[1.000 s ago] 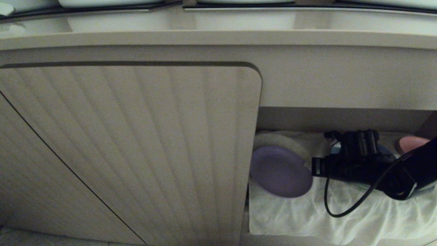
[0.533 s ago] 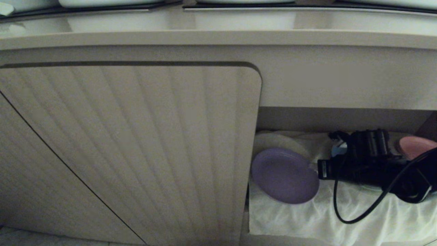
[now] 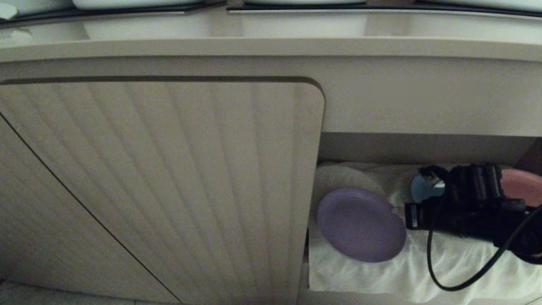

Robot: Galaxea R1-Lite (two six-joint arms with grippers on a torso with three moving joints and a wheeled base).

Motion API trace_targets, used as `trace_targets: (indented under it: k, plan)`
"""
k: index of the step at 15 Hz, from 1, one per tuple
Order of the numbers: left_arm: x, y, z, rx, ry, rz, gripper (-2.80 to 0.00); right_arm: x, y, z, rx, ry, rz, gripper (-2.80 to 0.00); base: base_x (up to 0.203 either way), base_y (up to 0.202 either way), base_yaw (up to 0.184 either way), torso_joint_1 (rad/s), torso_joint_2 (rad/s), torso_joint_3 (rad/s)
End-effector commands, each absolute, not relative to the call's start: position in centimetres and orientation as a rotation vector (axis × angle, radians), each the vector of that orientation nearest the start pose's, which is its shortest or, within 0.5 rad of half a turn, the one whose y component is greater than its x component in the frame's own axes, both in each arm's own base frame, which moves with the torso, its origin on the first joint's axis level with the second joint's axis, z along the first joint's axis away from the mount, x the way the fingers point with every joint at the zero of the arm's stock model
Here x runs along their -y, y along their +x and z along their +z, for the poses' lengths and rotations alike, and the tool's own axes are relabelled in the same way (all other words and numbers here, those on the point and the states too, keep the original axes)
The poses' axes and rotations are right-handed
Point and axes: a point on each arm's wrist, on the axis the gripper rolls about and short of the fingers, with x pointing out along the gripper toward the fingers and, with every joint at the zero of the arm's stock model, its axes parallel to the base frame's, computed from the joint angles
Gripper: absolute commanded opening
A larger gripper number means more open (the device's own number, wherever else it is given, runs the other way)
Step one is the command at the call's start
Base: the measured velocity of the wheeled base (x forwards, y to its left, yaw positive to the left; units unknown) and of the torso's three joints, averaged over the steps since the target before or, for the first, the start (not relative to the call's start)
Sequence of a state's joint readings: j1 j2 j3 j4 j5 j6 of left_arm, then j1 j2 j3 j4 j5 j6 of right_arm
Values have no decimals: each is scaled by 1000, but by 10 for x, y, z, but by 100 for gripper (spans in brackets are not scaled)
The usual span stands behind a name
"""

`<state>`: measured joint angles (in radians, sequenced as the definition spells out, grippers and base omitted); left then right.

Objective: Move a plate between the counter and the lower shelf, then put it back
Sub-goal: Pick up the plate in the cupboard, then put the plate

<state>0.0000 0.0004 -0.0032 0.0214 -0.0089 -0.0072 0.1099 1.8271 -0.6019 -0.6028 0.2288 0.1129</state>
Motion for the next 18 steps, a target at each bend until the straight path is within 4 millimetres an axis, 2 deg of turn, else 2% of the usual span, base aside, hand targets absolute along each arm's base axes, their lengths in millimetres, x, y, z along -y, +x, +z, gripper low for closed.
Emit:
trace_targets:
  k: [1, 8, 18]
  plan:
    - [0, -23, 74, -18, -8, -9, -280, -33, 280, 98, -623, 148, 286, -280, 0, 0, 0, 0, 0, 0]
    - [0, -23, 74, -18, -8, -9, -280, -24, 257, 109, -633, 157, 258, -280, 0, 0, 0, 0, 0, 0]
    - [0, -23, 74, -18, -8, -9, -280, -20, 206, 125, -631, 159, 262, -280, 0, 0, 0, 0, 0, 0]
